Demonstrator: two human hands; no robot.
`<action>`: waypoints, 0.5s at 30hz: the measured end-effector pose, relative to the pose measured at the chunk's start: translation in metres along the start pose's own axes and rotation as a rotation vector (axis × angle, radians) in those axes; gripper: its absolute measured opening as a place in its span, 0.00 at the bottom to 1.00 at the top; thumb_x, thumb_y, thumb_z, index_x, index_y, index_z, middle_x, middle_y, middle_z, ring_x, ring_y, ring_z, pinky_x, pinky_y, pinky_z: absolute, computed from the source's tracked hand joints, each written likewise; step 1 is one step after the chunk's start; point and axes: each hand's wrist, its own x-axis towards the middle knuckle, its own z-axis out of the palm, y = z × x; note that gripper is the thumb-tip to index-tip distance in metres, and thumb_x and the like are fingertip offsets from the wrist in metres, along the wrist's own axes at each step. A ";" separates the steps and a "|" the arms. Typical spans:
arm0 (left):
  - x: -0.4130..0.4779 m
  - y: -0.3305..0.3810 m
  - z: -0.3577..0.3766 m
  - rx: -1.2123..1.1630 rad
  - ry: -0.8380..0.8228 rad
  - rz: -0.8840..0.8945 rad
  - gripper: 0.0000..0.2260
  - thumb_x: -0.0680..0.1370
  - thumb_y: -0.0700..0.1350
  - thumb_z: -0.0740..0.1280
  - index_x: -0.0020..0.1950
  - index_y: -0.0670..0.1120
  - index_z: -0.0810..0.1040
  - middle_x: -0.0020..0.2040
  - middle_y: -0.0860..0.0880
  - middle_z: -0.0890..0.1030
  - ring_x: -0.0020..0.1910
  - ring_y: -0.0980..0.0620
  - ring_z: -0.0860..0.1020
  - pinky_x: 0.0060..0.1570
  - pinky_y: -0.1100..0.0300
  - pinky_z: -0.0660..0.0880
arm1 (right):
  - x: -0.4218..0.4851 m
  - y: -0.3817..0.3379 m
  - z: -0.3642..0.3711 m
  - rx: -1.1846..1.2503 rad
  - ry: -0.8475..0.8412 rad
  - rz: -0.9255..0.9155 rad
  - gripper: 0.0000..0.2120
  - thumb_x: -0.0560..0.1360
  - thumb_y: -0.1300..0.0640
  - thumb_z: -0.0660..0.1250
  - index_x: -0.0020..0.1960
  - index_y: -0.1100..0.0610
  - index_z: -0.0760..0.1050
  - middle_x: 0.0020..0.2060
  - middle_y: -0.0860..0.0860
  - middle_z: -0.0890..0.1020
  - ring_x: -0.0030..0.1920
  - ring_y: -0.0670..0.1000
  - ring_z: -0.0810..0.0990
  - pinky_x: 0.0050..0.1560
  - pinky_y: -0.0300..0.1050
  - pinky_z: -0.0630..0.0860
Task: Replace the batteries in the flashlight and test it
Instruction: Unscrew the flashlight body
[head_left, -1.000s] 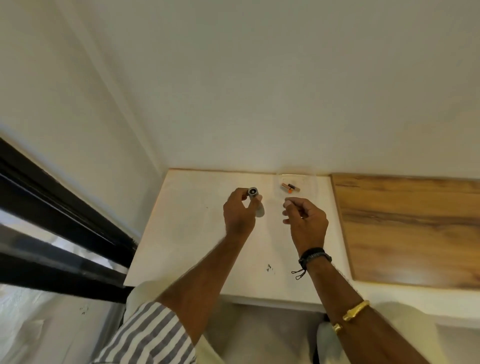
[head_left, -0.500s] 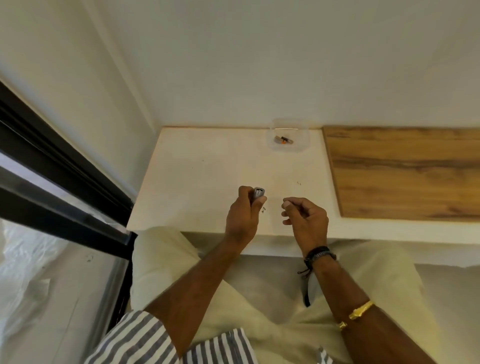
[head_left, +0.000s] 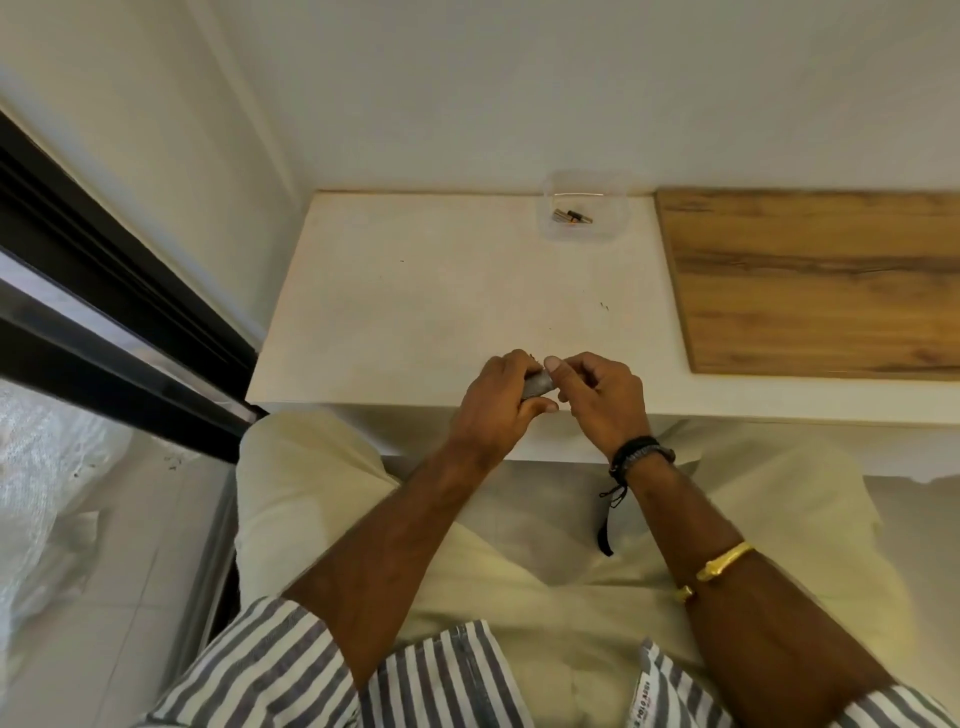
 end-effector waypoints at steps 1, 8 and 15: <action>0.000 0.001 -0.001 0.010 0.013 -0.001 0.17 0.76 0.50 0.72 0.57 0.42 0.73 0.52 0.46 0.78 0.49 0.48 0.73 0.45 0.56 0.72 | -0.001 0.000 0.000 0.005 0.001 -0.005 0.13 0.80 0.44 0.69 0.49 0.54 0.83 0.37 0.47 0.84 0.38 0.45 0.83 0.42 0.41 0.78; 0.001 0.002 -0.001 -0.001 0.046 0.002 0.12 0.76 0.50 0.72 0.53 0.45 0.76 0.46 0.48 0.81 0.44 0.50 0.75 0.43 0.55 0.74 | -0.005 -0.002 -0.001 -0.013 0.045 -0.081 0.11 0.81 0.51 0.68 0.49 0.58 0.83 0.39 0.51 0.85 0.41 0.54 0.83 0.43 0.47 0.79; 0.004 0.000 -0.003 -0.031 0.018 -0.027 0.14 0.77 0.52 0.71 0.57 0.45 0.78 0.48 0.48 0.84 0.44 0.49 0.79 0.46 0.51 0.78 | -0.009 -0.002 -0.001 -0.038 0.036 -0.172 0.07 0.81 0.58 0.67 0.55 0.60 0.81 0.44 0.50 0.84 0.44 0.49 0.82 0.46 0.39 0.77</action>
